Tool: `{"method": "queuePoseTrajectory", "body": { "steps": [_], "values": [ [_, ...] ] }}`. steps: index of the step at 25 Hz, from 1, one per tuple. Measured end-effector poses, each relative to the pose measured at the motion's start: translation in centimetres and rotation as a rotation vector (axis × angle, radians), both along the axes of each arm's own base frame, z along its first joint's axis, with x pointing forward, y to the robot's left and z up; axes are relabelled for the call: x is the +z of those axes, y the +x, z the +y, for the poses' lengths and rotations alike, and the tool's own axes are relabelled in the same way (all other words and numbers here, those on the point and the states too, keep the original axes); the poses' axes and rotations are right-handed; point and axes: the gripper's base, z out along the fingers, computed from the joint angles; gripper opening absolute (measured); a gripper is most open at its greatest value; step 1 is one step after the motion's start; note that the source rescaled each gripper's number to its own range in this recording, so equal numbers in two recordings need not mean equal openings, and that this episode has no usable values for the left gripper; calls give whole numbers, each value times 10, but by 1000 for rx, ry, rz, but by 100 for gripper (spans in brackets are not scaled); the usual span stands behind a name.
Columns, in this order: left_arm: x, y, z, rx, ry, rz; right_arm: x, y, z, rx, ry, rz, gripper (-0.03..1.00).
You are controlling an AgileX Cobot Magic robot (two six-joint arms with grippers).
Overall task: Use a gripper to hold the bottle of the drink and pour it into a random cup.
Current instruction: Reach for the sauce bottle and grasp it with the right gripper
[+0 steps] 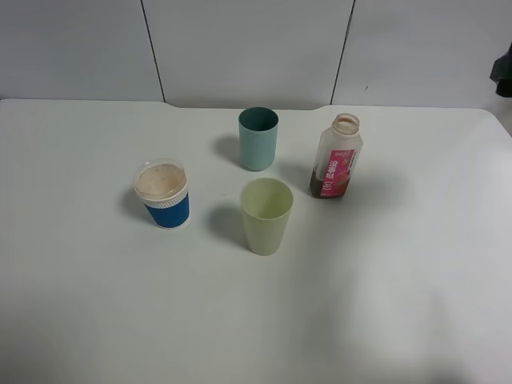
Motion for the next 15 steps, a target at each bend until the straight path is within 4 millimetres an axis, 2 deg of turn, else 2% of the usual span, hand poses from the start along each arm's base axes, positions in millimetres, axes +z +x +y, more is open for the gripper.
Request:
{"method": "queuePoseTrajectory", "body": {
  "steps": [3, 6, 7, 15],
  "values": [
    [0, 0, 0, 0, 0, 0, -10, 13, 6, 40, 48, 0, 100],
    [0, 0, 0, 0, 0, 0, -29, 29, 13, 108, 33, 63, 100],
    [0, 0, 0, 0, 0, 0, -29, 29, 13, 108, 33, 63, 100],
    [0, 0, 0, 0, 0, 0, -88, 54, 20, 223, -82, 294, 100]
  ]
}}
